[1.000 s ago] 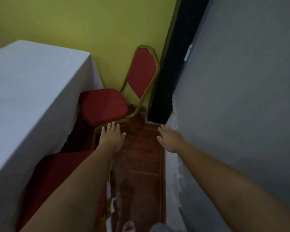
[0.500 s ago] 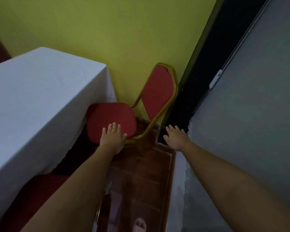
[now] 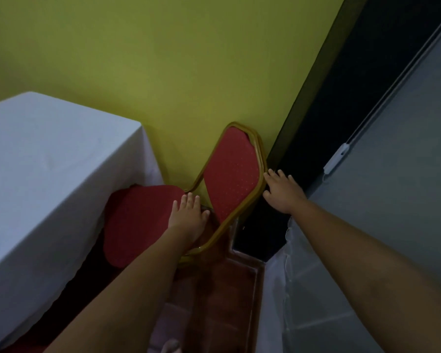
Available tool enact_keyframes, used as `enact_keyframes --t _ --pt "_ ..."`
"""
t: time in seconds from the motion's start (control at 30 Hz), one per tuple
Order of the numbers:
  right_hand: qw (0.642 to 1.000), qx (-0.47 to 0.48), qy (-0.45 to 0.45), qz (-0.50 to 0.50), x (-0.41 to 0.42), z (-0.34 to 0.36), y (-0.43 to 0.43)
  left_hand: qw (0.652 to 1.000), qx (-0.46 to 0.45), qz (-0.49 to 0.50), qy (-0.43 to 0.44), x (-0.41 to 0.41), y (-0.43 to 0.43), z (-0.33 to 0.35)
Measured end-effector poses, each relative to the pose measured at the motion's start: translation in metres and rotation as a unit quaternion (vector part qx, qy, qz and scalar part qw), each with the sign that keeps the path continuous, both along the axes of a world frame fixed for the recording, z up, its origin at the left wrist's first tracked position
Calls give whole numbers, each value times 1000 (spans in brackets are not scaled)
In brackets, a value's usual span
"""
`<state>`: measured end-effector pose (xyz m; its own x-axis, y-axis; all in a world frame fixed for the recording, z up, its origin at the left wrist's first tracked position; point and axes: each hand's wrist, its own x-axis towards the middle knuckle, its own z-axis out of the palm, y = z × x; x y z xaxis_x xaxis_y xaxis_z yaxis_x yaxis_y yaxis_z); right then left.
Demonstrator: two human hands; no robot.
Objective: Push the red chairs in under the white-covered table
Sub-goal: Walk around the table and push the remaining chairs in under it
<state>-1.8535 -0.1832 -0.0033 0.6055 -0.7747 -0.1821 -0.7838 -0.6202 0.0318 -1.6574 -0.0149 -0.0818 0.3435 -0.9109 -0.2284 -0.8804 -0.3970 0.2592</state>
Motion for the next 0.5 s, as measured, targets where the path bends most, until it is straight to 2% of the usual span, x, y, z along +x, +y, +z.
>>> enact_keyframes --t 0.2,0.5 --pt "998 -49 34 32 23 19 -68 998 -19 -58 11 -15 -63 1" --pt "988 -96 48 114 71 30 -168 998 -27 -21 50 -23 -149 2"
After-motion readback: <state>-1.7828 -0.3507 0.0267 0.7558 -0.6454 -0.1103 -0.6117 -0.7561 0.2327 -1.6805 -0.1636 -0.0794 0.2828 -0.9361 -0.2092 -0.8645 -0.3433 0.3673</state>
